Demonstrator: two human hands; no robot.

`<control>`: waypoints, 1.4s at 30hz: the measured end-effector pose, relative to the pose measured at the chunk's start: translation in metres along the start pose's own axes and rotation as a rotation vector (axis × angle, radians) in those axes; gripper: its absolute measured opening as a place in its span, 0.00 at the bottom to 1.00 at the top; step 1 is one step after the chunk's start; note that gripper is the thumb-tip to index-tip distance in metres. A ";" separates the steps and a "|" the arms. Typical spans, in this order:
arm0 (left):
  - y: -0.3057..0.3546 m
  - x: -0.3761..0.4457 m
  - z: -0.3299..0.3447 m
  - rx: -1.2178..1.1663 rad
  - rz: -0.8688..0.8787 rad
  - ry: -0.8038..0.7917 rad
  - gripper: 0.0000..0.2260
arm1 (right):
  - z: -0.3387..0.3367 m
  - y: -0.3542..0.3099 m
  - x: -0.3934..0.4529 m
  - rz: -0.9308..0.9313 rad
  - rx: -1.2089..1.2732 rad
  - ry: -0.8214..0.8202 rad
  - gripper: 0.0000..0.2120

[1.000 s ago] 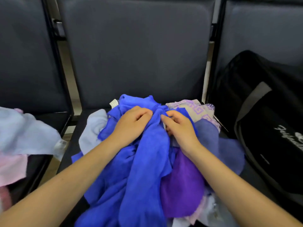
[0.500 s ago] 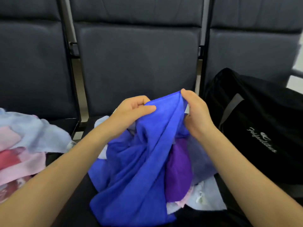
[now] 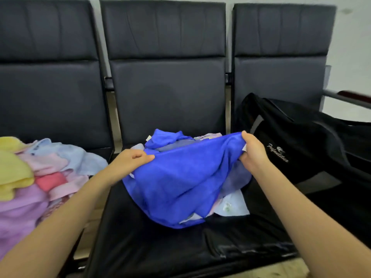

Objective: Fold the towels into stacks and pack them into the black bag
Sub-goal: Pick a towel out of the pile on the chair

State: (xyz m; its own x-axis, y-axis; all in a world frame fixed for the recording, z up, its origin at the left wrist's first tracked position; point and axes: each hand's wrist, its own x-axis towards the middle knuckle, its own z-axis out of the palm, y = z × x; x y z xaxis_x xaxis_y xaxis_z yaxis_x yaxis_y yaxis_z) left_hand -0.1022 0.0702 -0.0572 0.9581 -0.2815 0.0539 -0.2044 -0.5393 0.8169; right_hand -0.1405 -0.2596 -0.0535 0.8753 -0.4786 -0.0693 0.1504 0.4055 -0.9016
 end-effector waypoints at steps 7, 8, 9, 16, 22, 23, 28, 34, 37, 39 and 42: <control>-0.009 -0.030 -0.007 -0.530 -0.129 0.177 0.10 | 0.007 0.014 -0.029 -0.145 -0.492 -0.085 0.12; -0.002 -0.032 -0.007 -0.622 -0.124 0.175 0.10 | 0.013 0.010 -0.035 -0.139 -0.472 -0.124 0.13; 0.005 -0.034 -0.007 -0.699 -0.125 0.188 0.13 | 0.017 0.005 -0.042 -0.099 -0.400 -0.175 0.14; 0.079 -0.051 -0.005 -0.937 -0.074 0.204 0.10 | 0.040 -0.036 -0.072 0.035 0.026 -0.440 0.13; 0.103 -0.048 -0.026 -0.995 -0.006 0.196 0.11 | 0.034 -0.058 -0.076 -0.018 0.098 -0.494 0.20; 0.099 -0.047 -0.027 -1.013 -0.030 0.213 0.10 | 0.032 -0.057 -0.073 -0.021 0.099 -0.475 0.22; 0.033 -0.031 -0.016 -0.409 -0.080 0.442 0.09 | 0.023 -0.025 -0.040 0.014 -0.126 -0.302 0.10; -0.035 -0.016 -0.012 -0.122 -0.159 0.418 0.09 | 0.007 0.024 -0.003 -0.011 -0.616 -0.243 0.05; -0.037 -0.005 -0.009 -0.049 -0.104 0.389 0.11 | 0.011 0.028 0.007 -0.078 -0.690 -0.231 0.06; -0.038 0.003 -0.007 -0.040 -0.069 0.387 0.11 | 0.016 0.023 0.009 -0.175 -0.745 -0.199 0.09; -0.038 0.016 -0.009 -0.044 -0.023 0.424 0.10 | 0.019 0.018 0.014 -0.281 -0.819 -0.158 0.08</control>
State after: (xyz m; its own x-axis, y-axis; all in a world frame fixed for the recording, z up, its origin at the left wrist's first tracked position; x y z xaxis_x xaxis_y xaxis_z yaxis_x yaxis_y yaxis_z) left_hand -0.0772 0.0931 -0.0821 0.9619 0.0868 0.2592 -0.1820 -0.5042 0.8442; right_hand -0.1169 -0.2439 -0.0622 0.9179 -0.3391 0.2062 0.0454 -0.4264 -0.9034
